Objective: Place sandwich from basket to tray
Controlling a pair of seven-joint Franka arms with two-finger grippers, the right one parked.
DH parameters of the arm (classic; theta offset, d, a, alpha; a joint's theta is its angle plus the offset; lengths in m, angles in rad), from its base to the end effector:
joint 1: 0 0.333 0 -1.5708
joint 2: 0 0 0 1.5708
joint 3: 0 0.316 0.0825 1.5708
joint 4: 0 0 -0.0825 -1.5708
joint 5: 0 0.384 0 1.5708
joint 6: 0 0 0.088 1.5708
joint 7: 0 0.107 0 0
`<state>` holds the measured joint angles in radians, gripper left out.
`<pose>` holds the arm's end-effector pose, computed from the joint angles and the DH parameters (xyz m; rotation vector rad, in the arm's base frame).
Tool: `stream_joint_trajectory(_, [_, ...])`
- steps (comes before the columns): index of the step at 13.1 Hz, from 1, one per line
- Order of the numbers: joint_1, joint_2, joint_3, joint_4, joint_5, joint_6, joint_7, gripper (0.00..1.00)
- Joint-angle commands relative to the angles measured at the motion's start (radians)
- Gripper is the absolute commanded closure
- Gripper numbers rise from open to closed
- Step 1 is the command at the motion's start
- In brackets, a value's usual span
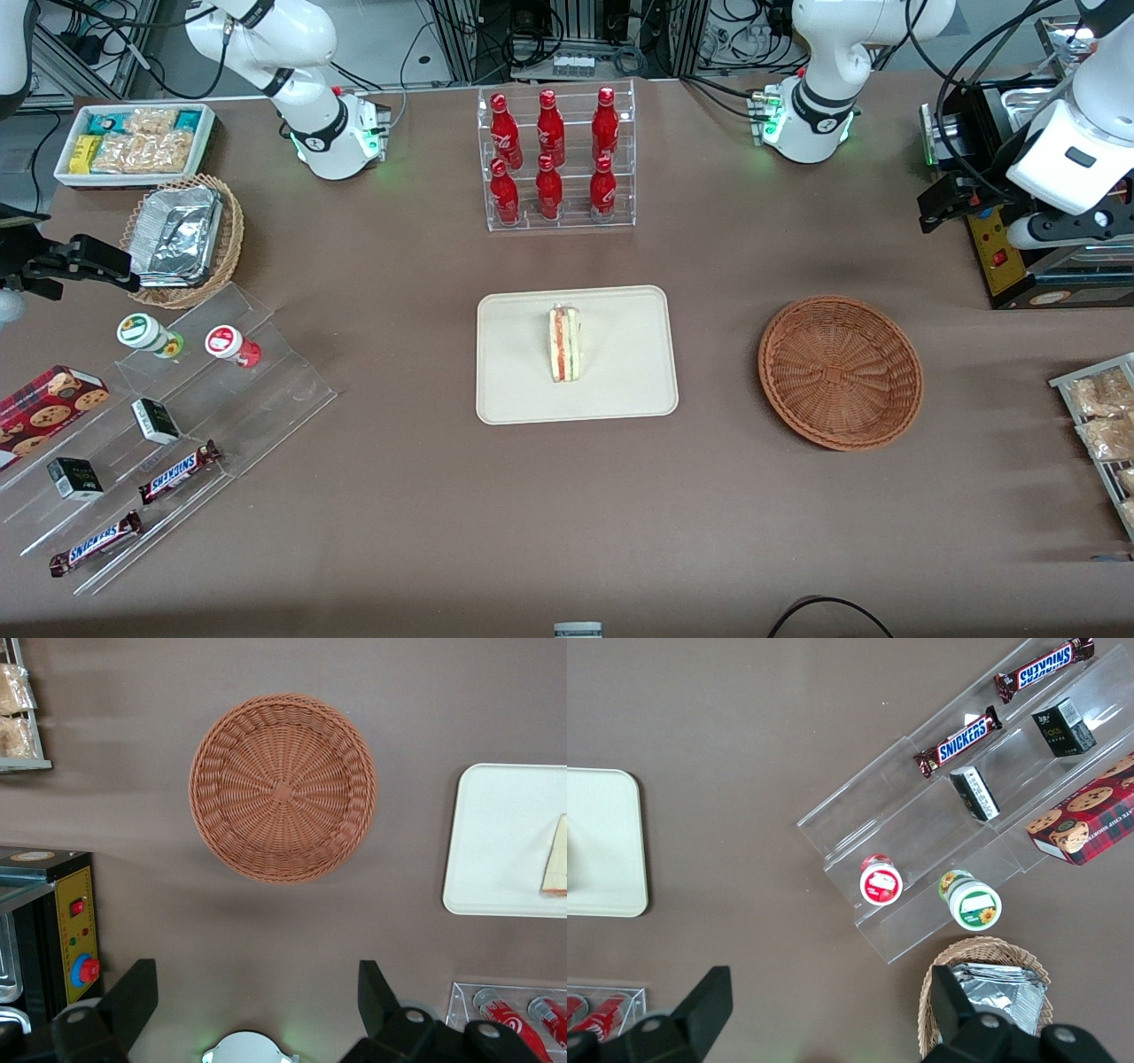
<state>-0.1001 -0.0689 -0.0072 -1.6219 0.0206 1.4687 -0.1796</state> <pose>0.5189 -0.0536 0.6292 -3.1041 -0.1142 0.1250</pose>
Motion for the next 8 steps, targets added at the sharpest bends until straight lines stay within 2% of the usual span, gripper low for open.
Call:
stream_joint_trajectory(1, [0.069,0.072,-0.072,0.092,-0.013,-0.010,0.025,0.00])
stream_joint_trajectory(4, [0.079,0.083,-0.073,0.117,-0.016,-0.005,0.090,0.00])
stream_joint_trajectory(8, [0.077,0.109,-0.071,0.141,-0.014,-0.008,0.077,0.00])
